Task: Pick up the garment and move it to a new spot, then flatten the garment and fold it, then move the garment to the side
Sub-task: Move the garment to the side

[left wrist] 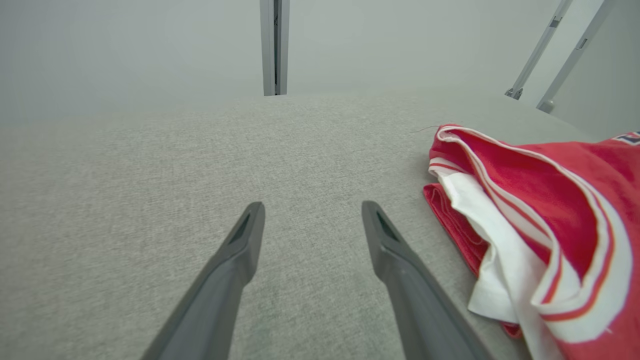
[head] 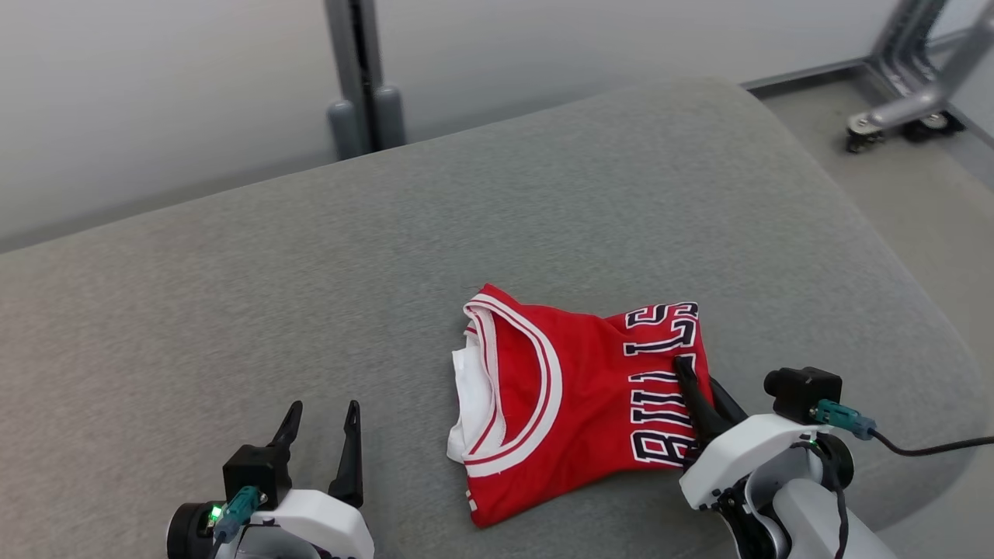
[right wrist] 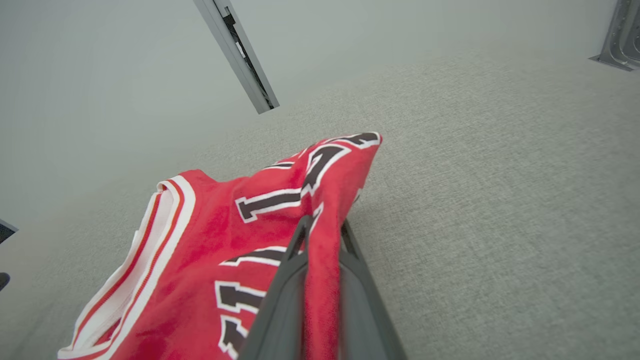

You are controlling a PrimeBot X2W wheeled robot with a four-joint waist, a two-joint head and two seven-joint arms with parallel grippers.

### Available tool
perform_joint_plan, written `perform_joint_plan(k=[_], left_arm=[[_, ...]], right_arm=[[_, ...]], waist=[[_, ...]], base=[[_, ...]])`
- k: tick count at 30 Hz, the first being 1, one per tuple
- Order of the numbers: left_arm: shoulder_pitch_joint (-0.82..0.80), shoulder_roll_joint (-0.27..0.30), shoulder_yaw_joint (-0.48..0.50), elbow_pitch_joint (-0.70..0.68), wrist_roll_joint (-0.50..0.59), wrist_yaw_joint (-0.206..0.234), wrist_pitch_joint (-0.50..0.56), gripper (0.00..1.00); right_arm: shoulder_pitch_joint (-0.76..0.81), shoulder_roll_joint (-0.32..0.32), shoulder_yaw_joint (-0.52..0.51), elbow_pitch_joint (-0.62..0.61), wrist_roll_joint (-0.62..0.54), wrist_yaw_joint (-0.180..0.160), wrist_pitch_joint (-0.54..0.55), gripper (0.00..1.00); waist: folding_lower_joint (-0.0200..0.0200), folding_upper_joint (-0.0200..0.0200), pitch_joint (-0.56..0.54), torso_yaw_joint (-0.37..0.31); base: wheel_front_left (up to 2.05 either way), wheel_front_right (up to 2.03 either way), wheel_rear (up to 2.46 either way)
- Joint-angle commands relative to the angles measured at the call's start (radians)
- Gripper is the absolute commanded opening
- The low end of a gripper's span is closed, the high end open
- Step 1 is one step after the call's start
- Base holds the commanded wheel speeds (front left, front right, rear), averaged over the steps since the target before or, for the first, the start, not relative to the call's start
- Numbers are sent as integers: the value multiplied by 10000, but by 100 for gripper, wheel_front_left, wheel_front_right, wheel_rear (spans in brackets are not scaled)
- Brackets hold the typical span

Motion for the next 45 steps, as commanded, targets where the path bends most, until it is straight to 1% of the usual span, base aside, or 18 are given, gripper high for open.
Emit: perform_joint_plan(k=[1, 5, 9, 13, 16, 18, 20, 24, 28, 32, 34, 36, 40, 41, 42, 43, 44, 45], left_arm=[[-172, 53, 36, -16, 51, -46, -13, 100], [-297, 53, 14, -42, 154, -136, -13, 100], [-434, 64, 13, -19, 286, -236, -13, 100], [-627, 58, -123, 7, 454, -349, -13, 100], [-769, 56, -149, -2, 592, -407, -12, 100], [-902, 55, -189, -53, 654, -430, -13, 100], [-1010, 55, -236, -101, 773, -472, -13, 100], [-1182, 61, -200, -80, 1123, -566, -12, 100], [-1302, 54, -36, -155, 1321, -660, -13, 100], [-1411, 46, -11, -225, 1426, -744, -13, 100], [-1423, 54, -1, -262, 1445, -749, -13, 100], [-1414, 53, 24, -265, 1440, -763, -13, 100], [-1287, 47, 117, -284, 1454, -736, -13, 100], [-1280, 46, 130, -284, 1454, -738, -13, 100], [-1293, 46, 139, -282, 1467, -740, -13, 100], [-1304, 49, 152, -271, 1473, -732, -13, 100], [-1311, 57, 173, -265, 1468, -722, -13, 100], [-1311, 57, 173, -265, 1468, -722, -13, 100]], right_arm=[[72, -23, -4, -101, 39, -4, -47, 0], [89, 17, 244, -386, 147, -4, -48, 0], [39, 22, 234, -571, 138, -4, -48, 0], [-224, -11, -96, -617, -352, -4, -48, 0], [-530, -69, -501, -561, -892, -4, -48, 0], [-858, -185, -864, -497, -1293, -2, -48, 0], [-1280, -521, -1286, -507, -1969, -4, -48, 0], [-2040, -934, -2532, 192, -2784, -4, -48, 0], [-2746, -1786, -3959, 735, -3992, -5, -47, 0], [-3178, -2529, -5904, 1600, -5129, -4, -49, 0], [-3288, -2850, -6603, 1910, -5845, -4, -47, 0], [-3347, -3027, -7218, 2082, -6484, -4, -49, 0], [-3463, -2992, -8434, 1961, -7472, -4, -49, 0], [-3493, -2993, -8780, 1833, -7721, -5, -49, 30], [-3492, -2935, -9036, 1699, -7977, -5, -49, 64], [-3470, -2836, -9364, 1609, -8216, -4, -47, 90], [-3454, -2739, -9691, 1476, -8426, -4, -47, 100], [-3454, -2739, -9691, 1476, -8426, -4, -47, 100]], waist=[[0, 0, 208, -1148], [0, 0, 430, -1789], [0, 0, 648, -1920], [0, 0, 885, -1618], [0, 0, 1060, -1198], [0, 0, 1191, -837], [0, 0, 1340, -437], [0, 0, 1649, 415], [0, 0, 1899, 1163], [0, 0, 2036, 1795], [0, 0, 2076, 2031], [0, 0, 2127, 2198], [0, 0, 2214, 2315], [0, 0, 2236, 2330], [0, 0, 2254, 2339], [0, 0, 2255, 2342], [0, 0, 2246, 2340], [0, 0, 2246, 2340]], base=[[0, 0, 0], [0, 0, 0], [0, 0, 0], [0, 0, 0], [0, 0, 0], [0, 0, 0], [0, 0, 0], [0, 0, 0], [0, 0, 0], [0, 0, 0], [0, 0, 0], [0, 0, 0], [0, 0, 0], [0, 0, 0], [0, 0, 0], [0, 0, 0], [0, 0, 0], [0, 0, 0]])
